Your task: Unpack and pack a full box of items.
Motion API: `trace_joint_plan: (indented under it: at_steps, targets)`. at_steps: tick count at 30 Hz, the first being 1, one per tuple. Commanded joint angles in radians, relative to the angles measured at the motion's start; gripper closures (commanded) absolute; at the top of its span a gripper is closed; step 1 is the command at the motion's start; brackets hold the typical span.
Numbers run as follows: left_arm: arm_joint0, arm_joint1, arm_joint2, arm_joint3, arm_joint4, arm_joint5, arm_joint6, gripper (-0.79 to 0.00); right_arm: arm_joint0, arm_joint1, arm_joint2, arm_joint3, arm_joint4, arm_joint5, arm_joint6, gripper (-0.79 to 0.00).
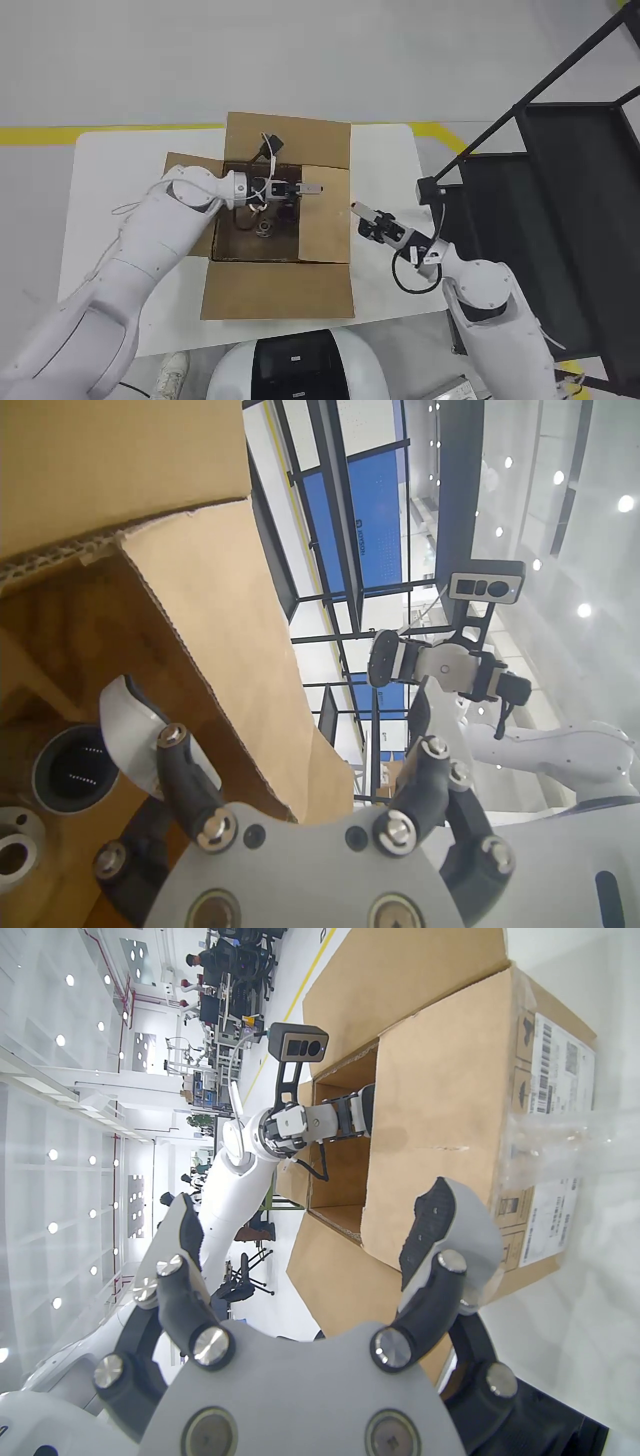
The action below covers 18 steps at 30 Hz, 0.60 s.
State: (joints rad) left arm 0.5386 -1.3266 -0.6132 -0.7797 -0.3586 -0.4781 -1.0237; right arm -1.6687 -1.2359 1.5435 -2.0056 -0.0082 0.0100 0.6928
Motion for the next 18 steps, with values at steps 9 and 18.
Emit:
trace_joint_plan:
  at_steps: [9,18]
  targets:
    - [-0.049,-0.073,-0.002,0.101,-0.211,-0.087,-0.165,-0.785,-0.008,0.011,0.000,-0.019,0.008,-0.048,0.050,-0.785]
    - [-0.070,-0.100,-0.007,0.045,-0.288,-0.079,-0.239,-0.785,-0.042,0.027,0.001,-0.095,0.105,-0.205,0.231,-0.785]
